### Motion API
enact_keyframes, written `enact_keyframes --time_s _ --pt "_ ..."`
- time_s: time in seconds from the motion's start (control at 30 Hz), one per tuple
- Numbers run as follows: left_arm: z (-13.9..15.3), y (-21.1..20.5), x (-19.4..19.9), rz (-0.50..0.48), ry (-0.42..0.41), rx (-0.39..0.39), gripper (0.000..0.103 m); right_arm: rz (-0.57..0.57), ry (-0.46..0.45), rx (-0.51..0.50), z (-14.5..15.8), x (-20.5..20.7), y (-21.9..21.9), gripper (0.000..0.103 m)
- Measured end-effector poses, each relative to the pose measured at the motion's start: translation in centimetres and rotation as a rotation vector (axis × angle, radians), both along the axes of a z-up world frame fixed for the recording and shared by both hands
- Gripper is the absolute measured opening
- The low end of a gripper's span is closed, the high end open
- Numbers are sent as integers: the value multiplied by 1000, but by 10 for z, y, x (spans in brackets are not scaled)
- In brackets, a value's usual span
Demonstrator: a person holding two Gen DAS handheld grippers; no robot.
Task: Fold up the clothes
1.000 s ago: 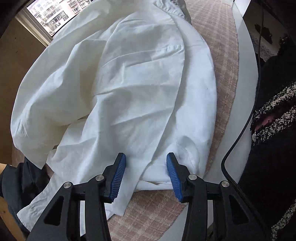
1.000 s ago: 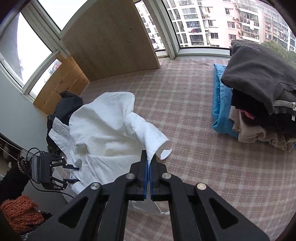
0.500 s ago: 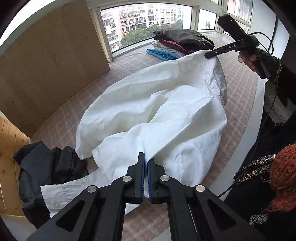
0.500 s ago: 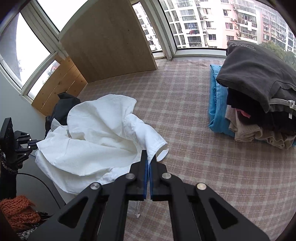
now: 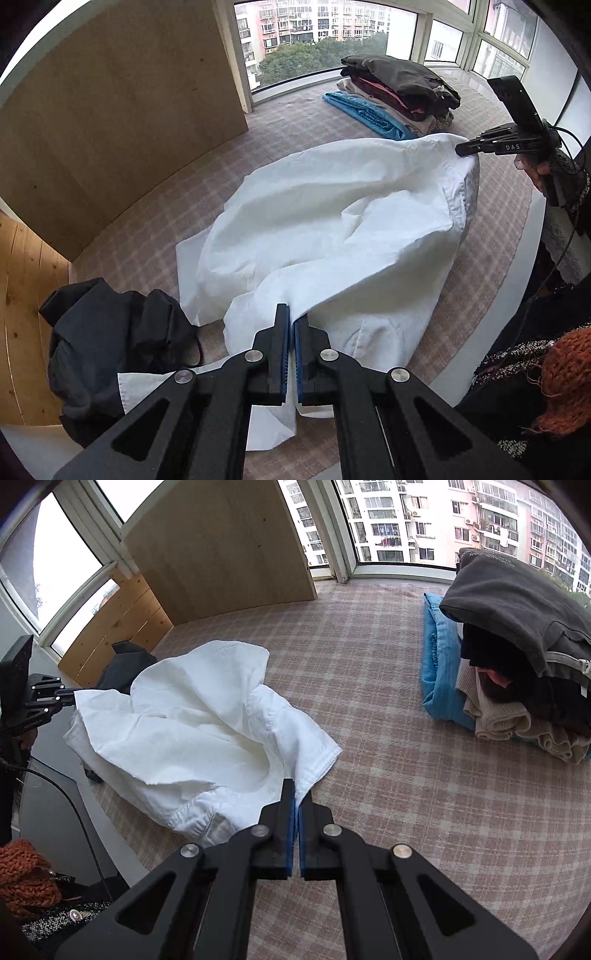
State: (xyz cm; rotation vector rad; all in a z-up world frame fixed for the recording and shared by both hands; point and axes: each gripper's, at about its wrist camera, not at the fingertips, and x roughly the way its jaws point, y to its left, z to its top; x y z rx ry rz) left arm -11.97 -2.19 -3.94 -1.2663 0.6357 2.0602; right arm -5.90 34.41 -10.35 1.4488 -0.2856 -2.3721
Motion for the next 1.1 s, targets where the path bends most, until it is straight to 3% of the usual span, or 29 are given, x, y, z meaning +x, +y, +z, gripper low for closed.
enact_keyframes --time_s 0.07,0.13,0.17,0.2,0.27,0.3,0.43,0.5,0.63,0.73,0.87,1.03,1.1 --pt "0 15 -29 -13 5 -4 4 -4 -17 0 -10 4 -1 1" --pt "-14 34 -60 -17 4 -25 18 -9 -35 0 -20 8 -3 1" --pt "-23 38 -72 -18 10 -66 39 -13 -44 -2 -24 8 -2 1" --pt "-31 40 -80 -20 19 -111 48 -17 -52 -5 -28 9 -1 1" --pt "-48 44 -97 -24 36 -202 48 -24 -55 -9 -31 9 0 1" --pt "-48 41 -99 -28 29 -206 48 -28 -54 -9 -31 9 2 1" --pt "-24 32 -80 -99 16 -174 48 -32 -56 -3 -31 5 3 1" --pt "-9 39 -64 -168 47 -187 48 -20 -53 11 -29 3 -2 1" --pt "5 66 -49 -298 18 -154 48 -9 -53 24 -28 0 -2 1" --pt "-3 88 -37 -387 -18 -174 48 -2 -54 31 -27 -2 -2 1" --pt "-7 96 -10 -445 -78 -138 48 7 -55 39 -27 -4 -2 1" --pt "-26 96 46 -496 -149 -101 48 24 -58 48 -27 -7 -5 1" --pt "-42 96 72 -520 -152 -122 48 32 -58 48 -26 -7 -7 1"
